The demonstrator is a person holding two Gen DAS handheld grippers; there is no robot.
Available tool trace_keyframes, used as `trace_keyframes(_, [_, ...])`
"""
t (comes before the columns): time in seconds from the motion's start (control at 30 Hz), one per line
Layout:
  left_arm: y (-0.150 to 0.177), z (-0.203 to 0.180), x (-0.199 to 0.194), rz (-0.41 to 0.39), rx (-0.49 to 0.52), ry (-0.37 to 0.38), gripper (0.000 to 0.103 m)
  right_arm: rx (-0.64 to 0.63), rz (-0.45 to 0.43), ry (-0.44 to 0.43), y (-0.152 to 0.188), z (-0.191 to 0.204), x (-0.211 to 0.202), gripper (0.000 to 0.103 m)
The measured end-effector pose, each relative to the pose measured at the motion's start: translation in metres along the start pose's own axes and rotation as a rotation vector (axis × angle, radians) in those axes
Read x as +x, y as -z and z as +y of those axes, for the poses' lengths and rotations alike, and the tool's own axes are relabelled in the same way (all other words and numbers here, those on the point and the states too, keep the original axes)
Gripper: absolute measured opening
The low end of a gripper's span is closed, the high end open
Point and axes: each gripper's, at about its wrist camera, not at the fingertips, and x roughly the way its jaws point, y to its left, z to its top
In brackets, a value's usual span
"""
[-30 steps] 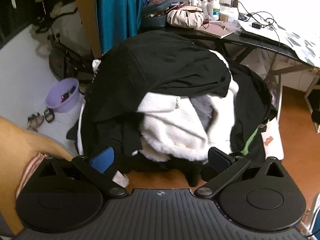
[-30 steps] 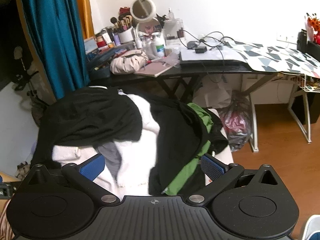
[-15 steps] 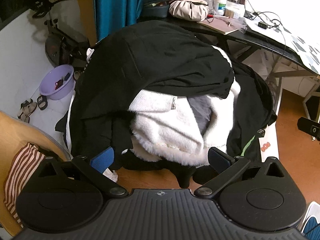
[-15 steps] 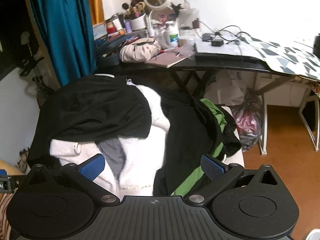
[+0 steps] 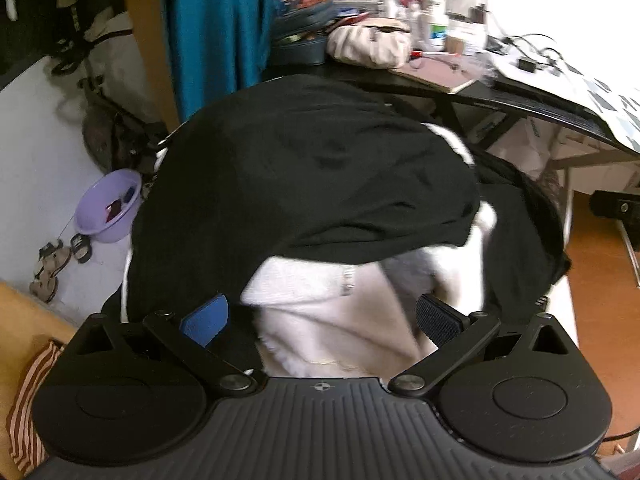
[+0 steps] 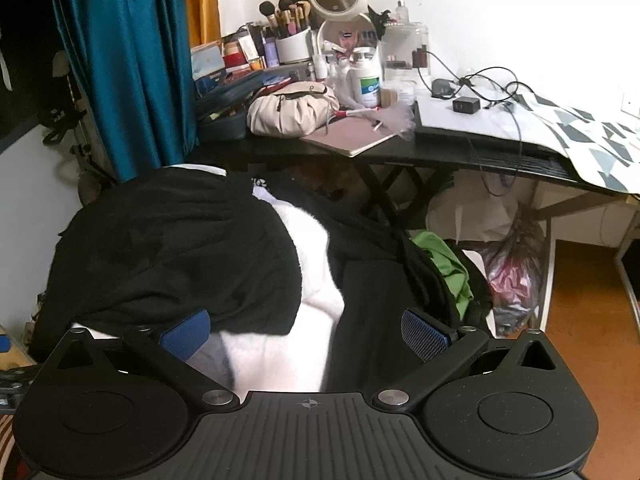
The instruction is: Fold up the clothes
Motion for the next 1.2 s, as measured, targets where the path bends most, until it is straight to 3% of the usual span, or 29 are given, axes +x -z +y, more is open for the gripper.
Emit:
trace_keyframes(0.23, [0.023, 0.043, 0.025, 0.041, -0.033, -0.078, 0.102, -0.086, 0.095, -0.077, 0.009, 0.036, 0.055, 0.102])
trace_keyframes(0.43, [0.044, 0.080, 0.046, 0.084, -0.051, -0.147, 0.102, -0.322, 0.037, -0.138, 0.017, 0.113, 0.082, 0.102])
trace_keyframes(0.67, [0.053, 0.124, 0.068, 0.115, -0.047, -0.103, 0.102, -0.642, -0.060, -0.086, 0.030, 0.209, 0.109, 0.102])
trace_keyframes(0.73, [0.054, 0.136, 0.075, 0.124, -0.034, -0.102, 0.102, -0.693, -0.058, -0.069, 0.031, 0.228, 0.115, 0.102])
trace_keyframes(0.87, [0.061, 0.151, 0.091, 0.142, -0.005, -0.094, 0.102, -0.731, -0.124, -0.124, 0.032, 0.252, 0.113, 0.099])
trace_keyframes(0.9, [0.064, 0.154, 0.095, 0.146, 0.010, -0.093, 0.102, -0.720, -0.129, -0.146, 0.029, 0.255, 0.112, 0.086])
trace_keyframes(0.93, [0.066, 0.156, 0.098, 0.149, 0.025, -0.092, 0.102, -0.700, -0.122, -0.170, 0.026, 0.257, 0.113, 0.062])
trace_keyframes(1.0, [0.070, 0.162, 0.106, 0.157, 0.055, -0.089, 0.102, -0.640, -0.097, -0.219, 0.018, 0.260, 0.116, 0.033])
trace_keyframes(1.1, [0.072, 0.171, 0.118, 0.156, 0.079, -0.085, 0.102, -0.480, -0.100, -0.263, -0.003, 0.263, 0.120, 0.012])
trace_keyframes(1.2, [0.069, 0.172, 0.128, 0.145, 0.087, -0.061, 0.102, -0.350, -0.144, -0.300, -0.024, 0.260, 0.111, 0.007])
